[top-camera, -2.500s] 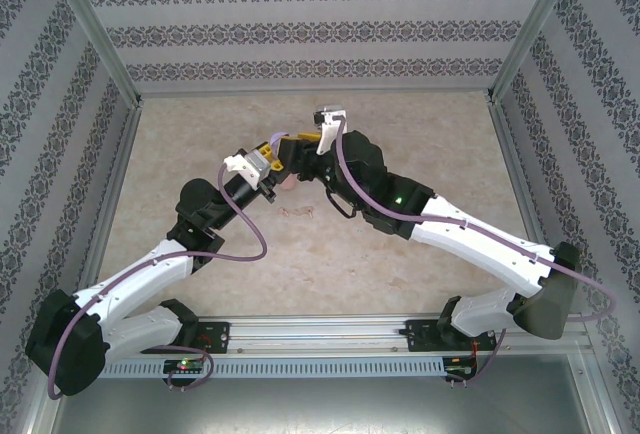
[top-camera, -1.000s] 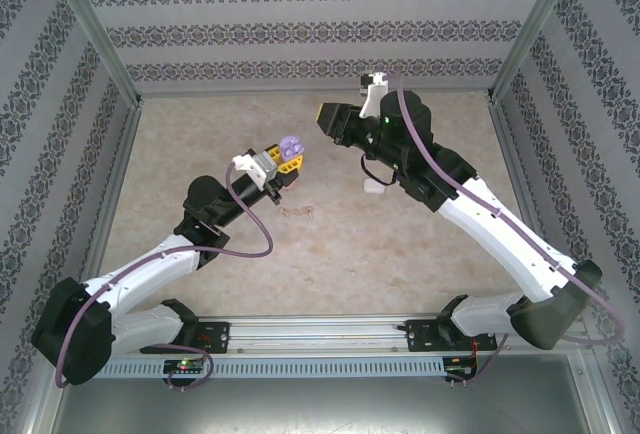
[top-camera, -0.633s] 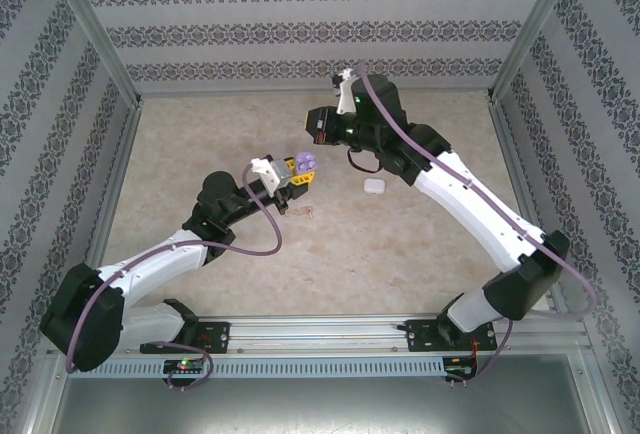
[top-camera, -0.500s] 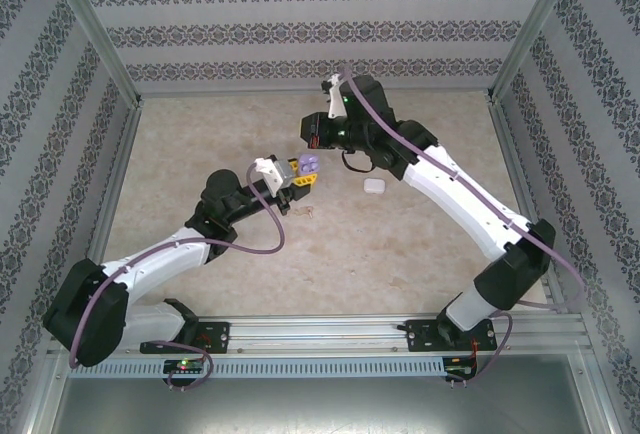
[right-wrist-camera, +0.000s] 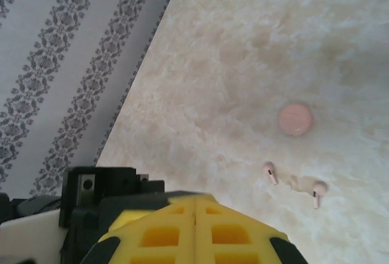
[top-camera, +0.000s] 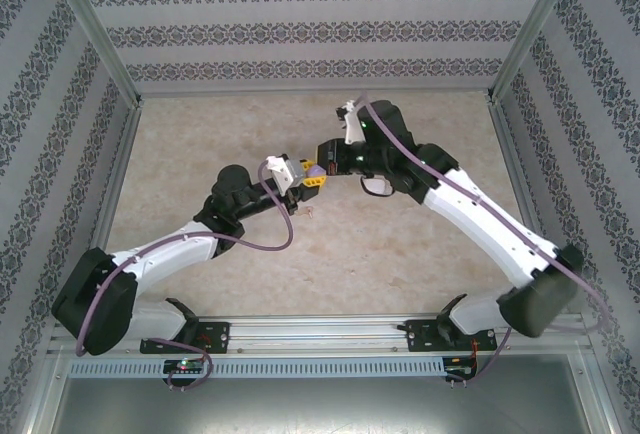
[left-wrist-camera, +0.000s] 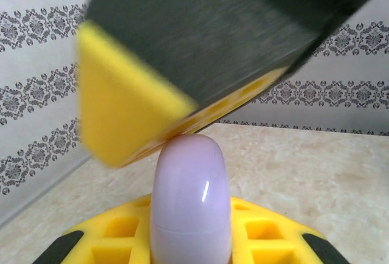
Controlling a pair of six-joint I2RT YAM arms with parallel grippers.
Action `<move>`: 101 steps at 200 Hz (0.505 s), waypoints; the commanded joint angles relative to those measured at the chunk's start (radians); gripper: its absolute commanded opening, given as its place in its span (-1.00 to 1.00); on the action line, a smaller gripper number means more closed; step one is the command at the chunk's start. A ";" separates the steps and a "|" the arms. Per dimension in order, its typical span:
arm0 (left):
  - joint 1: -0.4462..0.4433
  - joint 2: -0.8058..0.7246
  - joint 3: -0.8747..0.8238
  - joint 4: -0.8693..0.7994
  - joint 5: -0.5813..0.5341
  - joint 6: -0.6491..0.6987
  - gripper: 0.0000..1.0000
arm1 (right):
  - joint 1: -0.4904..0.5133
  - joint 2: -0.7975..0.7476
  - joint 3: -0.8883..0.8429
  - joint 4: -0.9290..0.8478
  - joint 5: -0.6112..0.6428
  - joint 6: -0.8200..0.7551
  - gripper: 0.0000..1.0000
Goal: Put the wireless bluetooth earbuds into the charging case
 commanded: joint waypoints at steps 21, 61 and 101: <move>0.009 0.053 0.073 -0.001 -0.084 -0.114 -1.00 | -0.107 -0.214 -0.186 0.036 0.247 0.138 -0.88; 0.010 0.167 0.151 -0.156 -0.121 -0.281 -1.00 | -0.180 -0.325 -0.371 0.034 0.345 0.162 -0.52; 0.009 0.410 0.390 -0.467 -0.134 -0.550 -1.00 | -0.190 -0.368 -0.524 0.056 0.393 0.185 -0.18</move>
